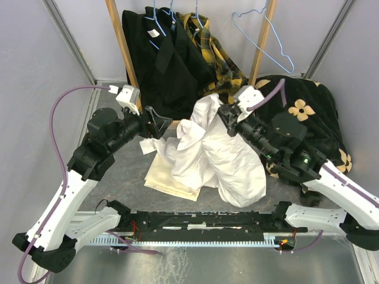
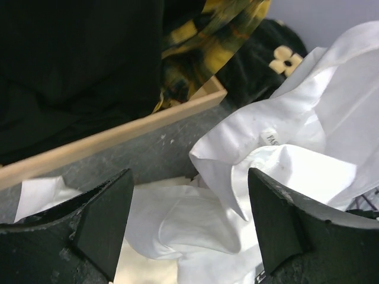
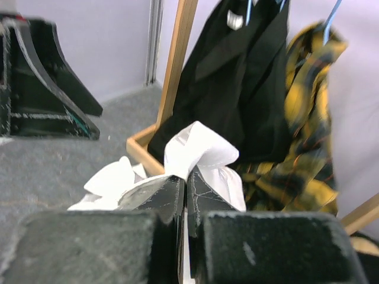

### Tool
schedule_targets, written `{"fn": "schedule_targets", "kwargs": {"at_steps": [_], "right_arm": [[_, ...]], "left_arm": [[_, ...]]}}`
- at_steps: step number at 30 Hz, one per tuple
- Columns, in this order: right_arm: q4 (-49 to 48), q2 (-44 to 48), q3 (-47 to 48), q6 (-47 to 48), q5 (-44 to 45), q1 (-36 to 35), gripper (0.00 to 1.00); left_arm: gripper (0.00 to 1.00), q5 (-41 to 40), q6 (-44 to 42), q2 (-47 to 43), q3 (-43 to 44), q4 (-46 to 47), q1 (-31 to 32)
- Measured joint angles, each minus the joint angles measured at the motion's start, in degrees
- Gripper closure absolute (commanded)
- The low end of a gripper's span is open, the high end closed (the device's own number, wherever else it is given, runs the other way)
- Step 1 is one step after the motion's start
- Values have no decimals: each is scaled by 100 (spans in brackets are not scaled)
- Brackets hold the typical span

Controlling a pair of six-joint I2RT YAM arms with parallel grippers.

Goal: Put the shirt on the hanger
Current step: Adjust the shirt at the center of the board.

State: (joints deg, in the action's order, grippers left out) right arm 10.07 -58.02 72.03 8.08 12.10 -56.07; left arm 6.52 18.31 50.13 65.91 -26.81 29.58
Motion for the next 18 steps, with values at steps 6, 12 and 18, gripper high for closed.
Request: {"fn": "schedule_targets", "kwargs": {"at_steps": [6, 12, 18], "right_arm": [[-26, 7, 748, 273, -109, 0, 100], [-11, -17, 798, 380, -164, 0, 100], [-13, -20, 608, 376, -177, 0, 100]], "left_arm": [[17, 103, 50, 136, 387, 295, 0], [19, -205, 955, 179, 341, 520, 0], [26, -297, 2059, 131, -170, 852, 0]]}}
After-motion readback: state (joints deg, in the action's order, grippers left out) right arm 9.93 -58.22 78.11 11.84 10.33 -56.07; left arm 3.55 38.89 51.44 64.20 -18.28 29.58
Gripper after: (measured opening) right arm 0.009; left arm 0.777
